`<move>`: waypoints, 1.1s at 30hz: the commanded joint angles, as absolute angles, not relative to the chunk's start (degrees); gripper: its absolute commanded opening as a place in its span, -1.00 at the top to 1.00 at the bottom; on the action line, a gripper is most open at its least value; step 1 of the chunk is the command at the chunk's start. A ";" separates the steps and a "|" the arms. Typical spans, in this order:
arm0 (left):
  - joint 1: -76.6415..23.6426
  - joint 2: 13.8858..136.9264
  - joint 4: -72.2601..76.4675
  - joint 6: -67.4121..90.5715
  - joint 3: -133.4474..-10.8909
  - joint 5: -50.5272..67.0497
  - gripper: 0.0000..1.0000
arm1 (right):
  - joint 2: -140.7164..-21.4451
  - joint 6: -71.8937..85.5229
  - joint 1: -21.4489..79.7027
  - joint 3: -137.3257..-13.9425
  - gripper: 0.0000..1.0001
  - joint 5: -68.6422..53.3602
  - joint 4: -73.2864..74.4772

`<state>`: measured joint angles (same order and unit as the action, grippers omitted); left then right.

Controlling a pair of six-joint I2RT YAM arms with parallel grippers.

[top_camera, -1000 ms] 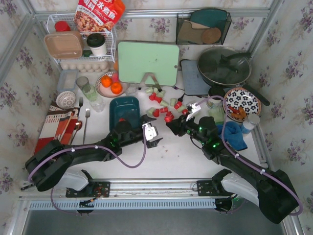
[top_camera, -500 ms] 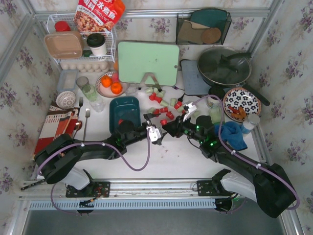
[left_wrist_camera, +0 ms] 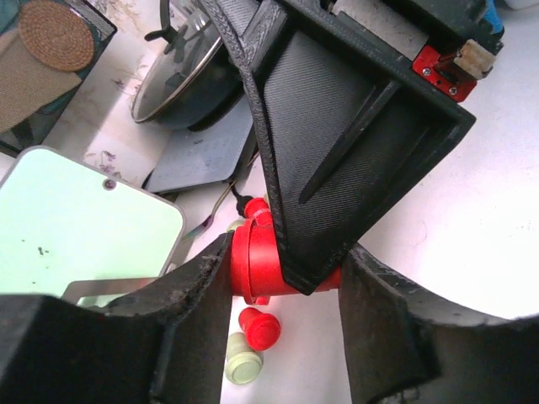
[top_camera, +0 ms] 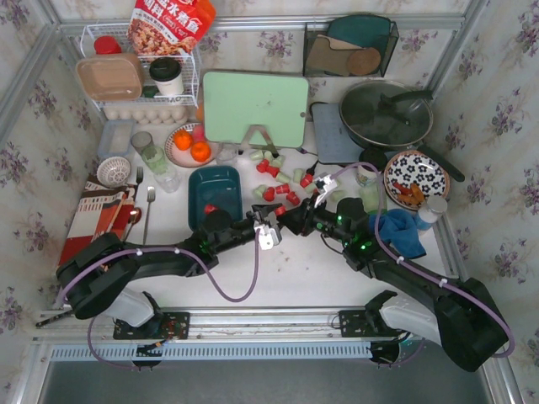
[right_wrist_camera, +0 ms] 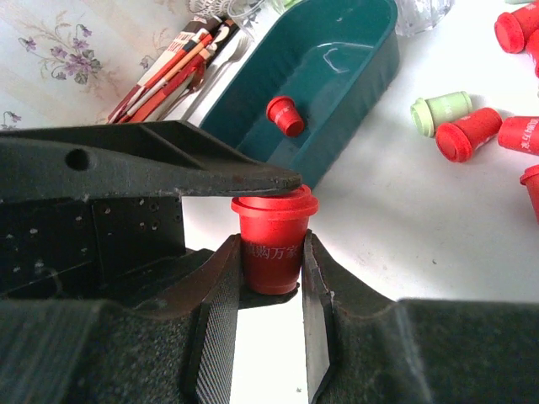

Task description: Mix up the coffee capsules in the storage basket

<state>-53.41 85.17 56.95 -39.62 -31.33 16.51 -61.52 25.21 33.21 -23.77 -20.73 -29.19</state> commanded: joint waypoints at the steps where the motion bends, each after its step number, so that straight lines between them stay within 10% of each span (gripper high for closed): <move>1: -53.70 84.29 57.29 -40.72 -31.49 16.35 0.09 | -61.53 25.80 33.28 -24.85 0.71 -21.51 -30.63; 13: -51.56 81.56 49.07 -33.32 -31.27 -2.06 0.46 | -57.58 22.31 33.30 -31.38 -0.26 -5.59 -14.78; 22: -34.52 77.14 18.61 -2.89 -39.04 -13.08 0.54 | -67.79 24.31 32.87 -39.77 -0.50 25.72 -1.74; 33: -24.50 88.94 6.34 9.35 -47.23 -5.26 0.46 | -87.05 23.79 29.11 -45.98 -0.50 31.02 -1.90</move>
<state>-25.58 86.35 11.25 3.46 -44.95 -8.86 -82.70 23.64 31.33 -43.79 28.18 -2.72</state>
